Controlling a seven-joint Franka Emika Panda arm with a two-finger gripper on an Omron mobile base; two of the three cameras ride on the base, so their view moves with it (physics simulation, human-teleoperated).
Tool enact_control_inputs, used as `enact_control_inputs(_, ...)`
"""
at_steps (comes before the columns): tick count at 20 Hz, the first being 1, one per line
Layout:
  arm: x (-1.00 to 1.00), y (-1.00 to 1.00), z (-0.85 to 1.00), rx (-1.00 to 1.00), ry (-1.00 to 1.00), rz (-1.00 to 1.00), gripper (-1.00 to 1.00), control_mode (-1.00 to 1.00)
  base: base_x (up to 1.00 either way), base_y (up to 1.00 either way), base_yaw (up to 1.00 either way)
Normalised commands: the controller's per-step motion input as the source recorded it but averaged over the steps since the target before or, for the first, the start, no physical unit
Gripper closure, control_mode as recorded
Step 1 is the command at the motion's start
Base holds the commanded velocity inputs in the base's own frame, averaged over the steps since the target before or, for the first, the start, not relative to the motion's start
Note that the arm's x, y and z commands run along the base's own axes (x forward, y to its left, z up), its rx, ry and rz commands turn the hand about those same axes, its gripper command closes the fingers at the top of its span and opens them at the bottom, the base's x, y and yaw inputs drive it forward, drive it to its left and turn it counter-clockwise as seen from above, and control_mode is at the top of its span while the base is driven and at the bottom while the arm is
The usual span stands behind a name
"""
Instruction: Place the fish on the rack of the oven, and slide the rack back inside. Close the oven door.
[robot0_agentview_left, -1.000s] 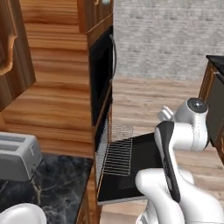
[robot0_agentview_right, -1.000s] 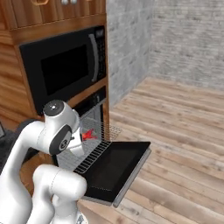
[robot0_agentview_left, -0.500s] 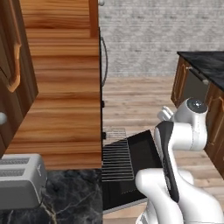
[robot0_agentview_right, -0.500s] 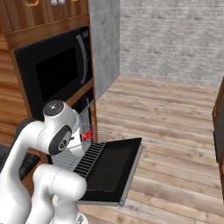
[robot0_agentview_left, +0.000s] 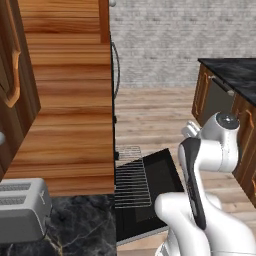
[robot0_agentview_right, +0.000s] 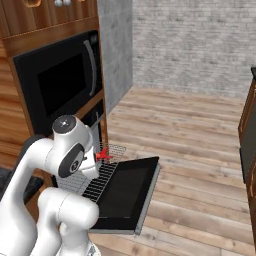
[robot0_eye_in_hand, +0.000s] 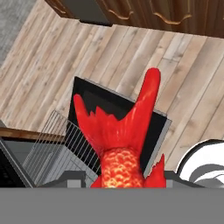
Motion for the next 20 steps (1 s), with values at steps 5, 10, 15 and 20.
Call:
enact_control_inputs(5,0.00,0.00,-0.01,0.02,0.00,0.06,1.00,-1.00,0.00,0.00,0.00)
enact_control_inputs(10,0.00,0.00,-0.18,0.05,0.00,0.15,1.00,-1.00,0.00,0.00,0.00)
enact_control_inputs(15,0.00,0.07,-0.37,0.03,0.00,0.15,1.00,-1.00,0.00,0.00,0.00)
enact_control_inputs(20,0.02,0.23,-0.43,0.00,0.00,0.08,1.00,-1.00,0.00,0.00,0.00)
